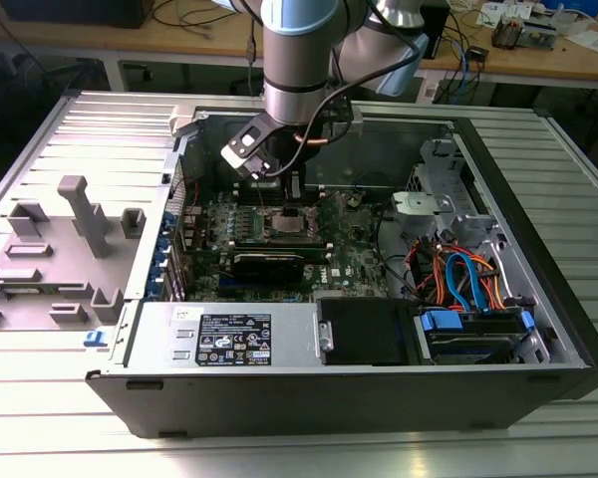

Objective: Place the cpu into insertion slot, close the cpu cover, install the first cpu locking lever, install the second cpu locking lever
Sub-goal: 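Close the cpu cover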

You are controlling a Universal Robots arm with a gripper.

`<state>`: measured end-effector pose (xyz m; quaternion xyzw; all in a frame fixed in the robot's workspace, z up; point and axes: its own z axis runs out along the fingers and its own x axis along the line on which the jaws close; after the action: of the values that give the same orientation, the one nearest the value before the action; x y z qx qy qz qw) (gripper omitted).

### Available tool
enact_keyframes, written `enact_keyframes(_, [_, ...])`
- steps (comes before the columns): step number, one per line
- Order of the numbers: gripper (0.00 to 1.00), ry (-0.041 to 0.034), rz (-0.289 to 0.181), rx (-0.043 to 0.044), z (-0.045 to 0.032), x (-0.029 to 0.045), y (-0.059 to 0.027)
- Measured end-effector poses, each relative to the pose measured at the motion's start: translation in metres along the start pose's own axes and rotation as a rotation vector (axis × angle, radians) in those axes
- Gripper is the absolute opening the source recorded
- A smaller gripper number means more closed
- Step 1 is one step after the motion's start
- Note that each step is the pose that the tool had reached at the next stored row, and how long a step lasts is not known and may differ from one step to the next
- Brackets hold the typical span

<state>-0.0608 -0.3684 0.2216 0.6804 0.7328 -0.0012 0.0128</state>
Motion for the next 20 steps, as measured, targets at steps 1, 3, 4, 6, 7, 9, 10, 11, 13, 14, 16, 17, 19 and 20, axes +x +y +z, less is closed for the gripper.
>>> enact_keyframes(1, [0.11,0.0001,0.000,0.0000,-0.0002,0.0000,0.0000])
enact_keyframes(3, [0.11,0.0000,0.000,0.0000,-0.0008,0.0000,0.0000])
enact_keyframes(4, [0.11,0.0001,0.000,0.0000,-0.0011,0.0000,0.0000])
enact_keyframes(6, [0.11,0.0000,0.000,0.0000,-0.0017,0.0000,0.0001])
enact_keyframes(7, [0.11,0.0001,0.000,0.0000,-0.0019,0.0000,0.0001])
enact_keyframes(9, [0.11,0.0000,0.000,0.0000,-0.0026,-0.0001,0.0001])
enact_keyframes(10, [0.11,0.0000,0.000,0.0001,-0.0031,-0.0001,0.0001])
enact_keyframes(11, [0.11,0.0000,0.000,0.0000,-0.0034,-0.0001,0.0001])
enact_keyframes(13, [0.11,0.0001,0.000,0.0000,-0.0040,-0.0001,0.0001])
enact_keyframes(14, [0.11,0.0001,0.000,0.0000,-0.0044,-0.0001,0.0001])
enact_keyframes(16, [0.11,0.0000,0.000,0.0000,-0.0057,-0.0001,0.0001])
enact_keyframes(17, [0.11,0.0000,0.000,0.0000,-0.0063,-0.0001,0.0001])
enact_keyframes(19, [0.11,0.0000,0.000,0.0000,-0.0074,-0.0001,0.0001])
enact_keyframes(20, [0.11,0.0000,0.000,0.0000,-0.0079,-0.0002,0.0001])
